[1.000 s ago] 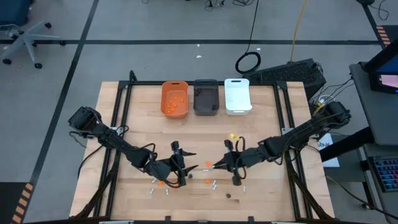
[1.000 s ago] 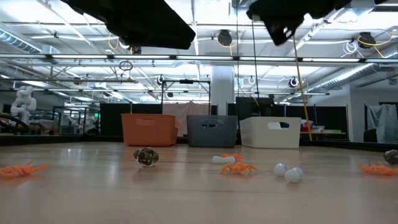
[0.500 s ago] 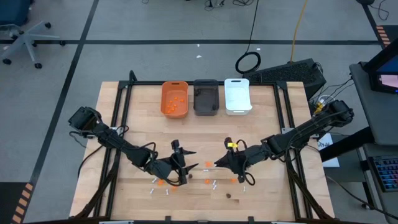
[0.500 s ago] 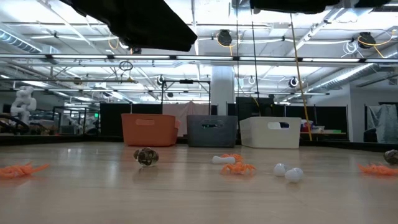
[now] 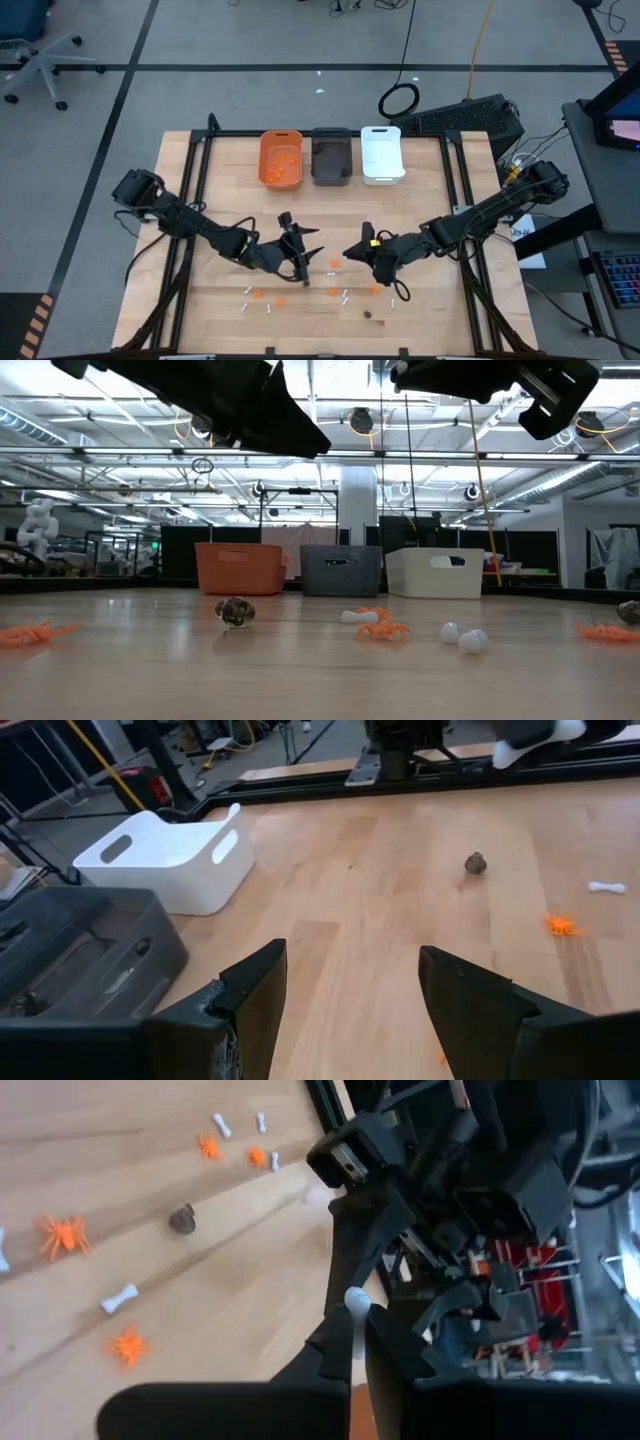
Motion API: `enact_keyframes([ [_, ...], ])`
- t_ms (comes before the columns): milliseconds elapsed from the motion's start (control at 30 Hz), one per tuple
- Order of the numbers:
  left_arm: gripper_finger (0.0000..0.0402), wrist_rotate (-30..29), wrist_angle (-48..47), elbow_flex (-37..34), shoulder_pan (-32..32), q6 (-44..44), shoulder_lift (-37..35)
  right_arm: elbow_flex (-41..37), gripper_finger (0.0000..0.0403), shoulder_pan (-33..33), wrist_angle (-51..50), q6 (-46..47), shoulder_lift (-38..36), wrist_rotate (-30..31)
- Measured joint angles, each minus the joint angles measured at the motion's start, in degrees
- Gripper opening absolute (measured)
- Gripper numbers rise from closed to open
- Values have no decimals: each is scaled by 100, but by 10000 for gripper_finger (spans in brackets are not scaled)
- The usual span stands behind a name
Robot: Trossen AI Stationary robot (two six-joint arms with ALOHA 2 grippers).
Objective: Sort Halloween decoration
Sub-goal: Put the white bone toy into the white bin
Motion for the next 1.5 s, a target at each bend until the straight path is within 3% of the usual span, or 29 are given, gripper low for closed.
enact_keyframes([
  [267,228,114,-79,0,110,8,0,-2,0,-2,0,207,0,312],
  [433,228,120,-270,-2,101,-46,1,-2,0,-2,53,1438,-5,458],
  [533,228,120,-443,-2,63,-199,0,-2,0,-3,-152,2331,-82,1008],
  [633,228,123,-590,-4,29,-415,0,-2,0,-134,-746,3304,-280,1601],
  [733,228,129,-702,-4,13,-499,0,-2,0,-413,-1435,4078,-590,1607],
  [1000,228,127,-702,-4,12,-501,0,-4,0,-1678,-2624,5080,-1307,1508],
  [1333,228,182,-795,-4,-15,-803,0,-4,0,-4234,-2925,4936,-1173,-234],
  [1500,228,258,-801,-4,-24,-815,0,-4,0,-5113,-2677,4778,-719,-531],
])
